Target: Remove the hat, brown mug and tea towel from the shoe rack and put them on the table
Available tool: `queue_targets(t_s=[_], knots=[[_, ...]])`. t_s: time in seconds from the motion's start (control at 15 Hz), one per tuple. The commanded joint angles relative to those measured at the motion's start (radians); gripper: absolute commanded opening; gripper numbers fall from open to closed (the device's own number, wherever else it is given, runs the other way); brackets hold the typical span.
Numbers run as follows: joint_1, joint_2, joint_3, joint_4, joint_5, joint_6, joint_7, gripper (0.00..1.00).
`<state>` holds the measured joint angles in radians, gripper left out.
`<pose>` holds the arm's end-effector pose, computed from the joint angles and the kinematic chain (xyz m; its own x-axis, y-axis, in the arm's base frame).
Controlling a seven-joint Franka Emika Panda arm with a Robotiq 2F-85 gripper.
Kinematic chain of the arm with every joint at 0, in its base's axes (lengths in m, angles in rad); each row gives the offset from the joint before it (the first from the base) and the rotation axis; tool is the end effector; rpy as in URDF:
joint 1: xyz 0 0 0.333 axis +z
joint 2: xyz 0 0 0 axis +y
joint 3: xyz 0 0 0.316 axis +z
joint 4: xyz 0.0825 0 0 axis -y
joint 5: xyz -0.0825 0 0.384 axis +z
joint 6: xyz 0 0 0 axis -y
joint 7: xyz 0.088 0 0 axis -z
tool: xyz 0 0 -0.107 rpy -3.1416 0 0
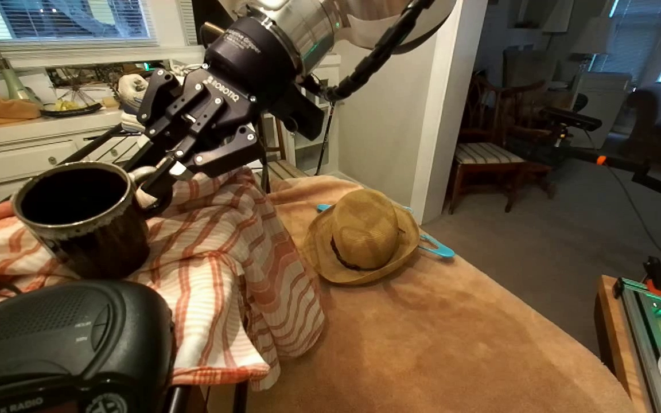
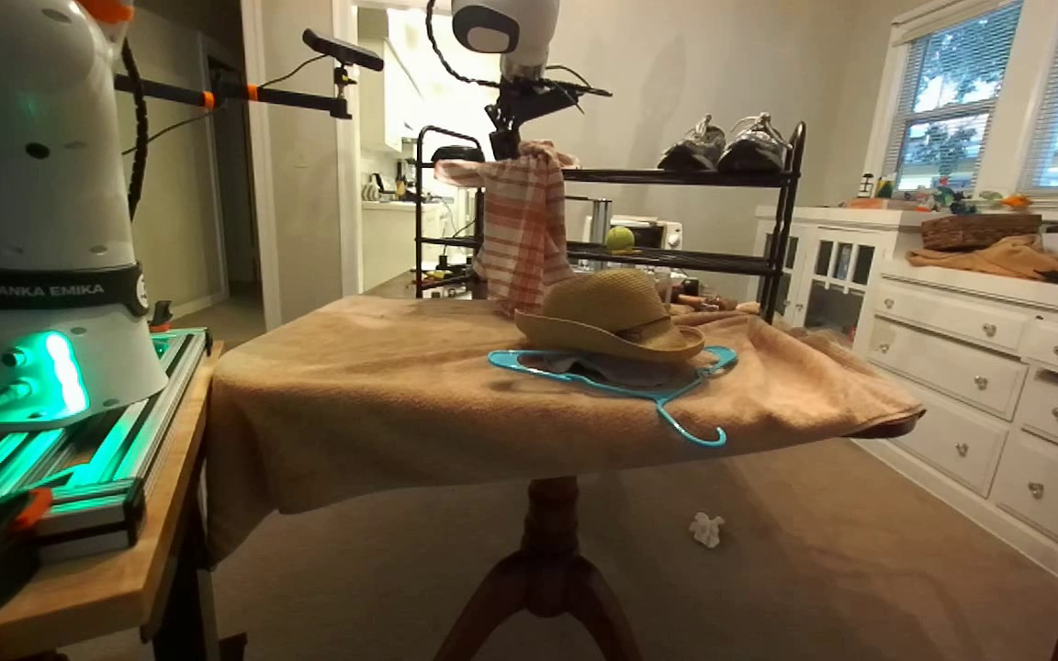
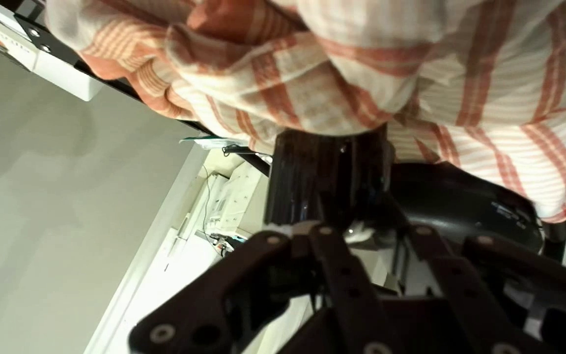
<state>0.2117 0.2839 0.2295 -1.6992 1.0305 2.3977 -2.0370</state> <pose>0.6156 0.2810 0.4808 -0.3336 0.6160 0.7136 0.9142 0.0265 0.4045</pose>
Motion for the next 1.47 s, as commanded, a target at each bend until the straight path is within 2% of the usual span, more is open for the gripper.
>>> queue_targets(t_s=[0.0,0.13,0.47,0.73,0.87,1.07,1.4], knots=[[-0.013,0.017,0.01,0.02,-0.026,-0.031,-0.021,0.0],[-0.014,0.015,0.012,0.019,-0.016,-0.032,-0.026,0.04],[-0.025,-0.038,0.019,-0.004,0.04,-0.035,-0.005,0.04],[-0.064,-0.133,0.011,-0.056,0.163,-0.083,-0.021,0.04],[-0.091,-0.194,-0.012,-0.098,0.217,-0.166,-0.018,0.04],[-0.138,-0.283,-0.072,-0.174,0.25,-0.369,-0.011,0.04],[-0.188,-0.392,-0.179,-0.296,0.167,-0.637,0.008,0.04]])
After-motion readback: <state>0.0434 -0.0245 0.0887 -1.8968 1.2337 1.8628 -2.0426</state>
